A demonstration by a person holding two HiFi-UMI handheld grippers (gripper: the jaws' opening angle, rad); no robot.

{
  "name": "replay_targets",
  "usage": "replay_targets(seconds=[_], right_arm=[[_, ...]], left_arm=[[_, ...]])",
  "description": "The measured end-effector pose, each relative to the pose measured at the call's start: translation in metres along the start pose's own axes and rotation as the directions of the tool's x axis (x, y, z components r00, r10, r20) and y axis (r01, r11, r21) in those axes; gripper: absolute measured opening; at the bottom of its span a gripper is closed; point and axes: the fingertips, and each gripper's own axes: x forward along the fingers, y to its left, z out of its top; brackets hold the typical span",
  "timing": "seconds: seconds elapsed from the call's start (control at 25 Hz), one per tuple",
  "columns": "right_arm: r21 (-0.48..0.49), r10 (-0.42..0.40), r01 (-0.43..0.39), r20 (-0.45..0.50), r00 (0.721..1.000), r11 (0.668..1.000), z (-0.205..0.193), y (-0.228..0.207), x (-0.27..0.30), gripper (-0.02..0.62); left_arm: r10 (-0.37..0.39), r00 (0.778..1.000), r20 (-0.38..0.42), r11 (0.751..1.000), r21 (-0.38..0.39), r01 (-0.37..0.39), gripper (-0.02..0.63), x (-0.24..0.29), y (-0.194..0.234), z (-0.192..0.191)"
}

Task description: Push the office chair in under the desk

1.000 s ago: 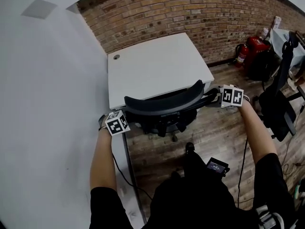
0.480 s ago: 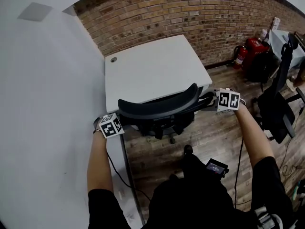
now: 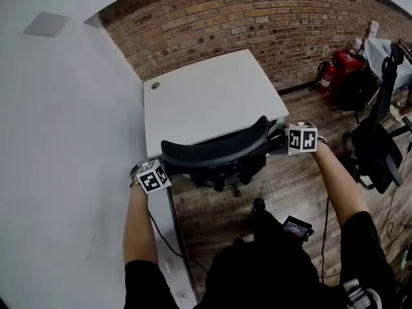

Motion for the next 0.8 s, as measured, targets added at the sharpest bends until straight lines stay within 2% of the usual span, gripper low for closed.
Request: replay_targets(seconds=[0.08, 0.24, 0.8], right_arm=[[-0.035, 0.009, -0.01, -0.032, 0.999, 0.999, 0.002, -0.002, 0.006, 0.169], [-0.041, 0.053, -0.055, -0.061, 0.997, 0.998, 0.0, -0.003, 0.007, 0.156], [-0.045, 0.03, -0.032, -0.039, 0.999, 0.998, -0.009, -0.053, 0.011, 0.163]], left_arm=[[0.006, 1.0, 0.004, 1.0, -0.002, -0.006, 0.143, 0.0, 0.003, 0.002], [0.003, 1.0, 0.008, 1.0, -0.006, -0.003, 0.143, 0.0, 0.005, 0.003], [0.021, 1.0, -0.004, 0.999, -0.027, -0.021, 0.143, 0.01, 0.046, 0.008]])
